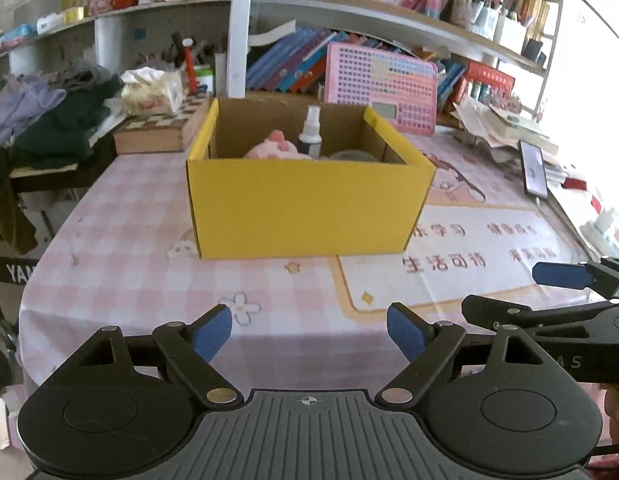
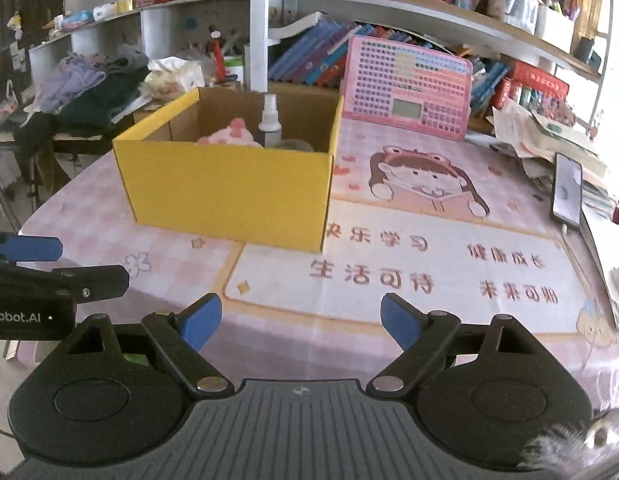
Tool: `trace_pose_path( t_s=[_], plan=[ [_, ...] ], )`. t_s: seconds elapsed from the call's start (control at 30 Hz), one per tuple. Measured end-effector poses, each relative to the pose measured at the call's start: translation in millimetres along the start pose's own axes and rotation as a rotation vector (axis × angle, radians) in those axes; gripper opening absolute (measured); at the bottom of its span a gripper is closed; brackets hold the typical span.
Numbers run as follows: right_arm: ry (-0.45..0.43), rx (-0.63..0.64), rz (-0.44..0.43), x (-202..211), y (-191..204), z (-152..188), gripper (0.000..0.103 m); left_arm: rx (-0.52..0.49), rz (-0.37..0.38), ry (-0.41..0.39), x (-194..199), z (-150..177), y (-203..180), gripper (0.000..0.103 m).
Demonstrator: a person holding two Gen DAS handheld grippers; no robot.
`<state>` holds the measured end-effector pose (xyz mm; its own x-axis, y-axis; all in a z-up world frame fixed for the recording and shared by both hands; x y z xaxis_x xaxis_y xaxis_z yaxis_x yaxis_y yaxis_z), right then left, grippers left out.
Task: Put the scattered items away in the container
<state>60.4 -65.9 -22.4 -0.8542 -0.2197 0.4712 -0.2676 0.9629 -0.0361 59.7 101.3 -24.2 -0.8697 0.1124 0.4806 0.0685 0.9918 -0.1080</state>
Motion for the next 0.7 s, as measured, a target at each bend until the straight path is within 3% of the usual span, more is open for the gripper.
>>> trace_pose_path(
  t_s=[0.7],
  plan=[
    [0.063, -0.07, 0.059, 23, -29, 26, 0.095, -0.028, 0.001, 0.138, -3, 28, -25, 0.102]
  ],
)
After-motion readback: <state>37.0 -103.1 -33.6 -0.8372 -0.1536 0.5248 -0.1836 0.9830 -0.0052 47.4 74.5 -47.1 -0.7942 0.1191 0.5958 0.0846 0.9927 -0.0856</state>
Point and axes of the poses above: each gripper's, at about its wrist camera, not at the fingertips, and x roughly against the way its jaws point, y to its left, z to its underside, the point moved 4 cm from there along -x, roughly the way its jaws point, and after that the axes turned 13 degrees about -y, right-handed, at the moved point
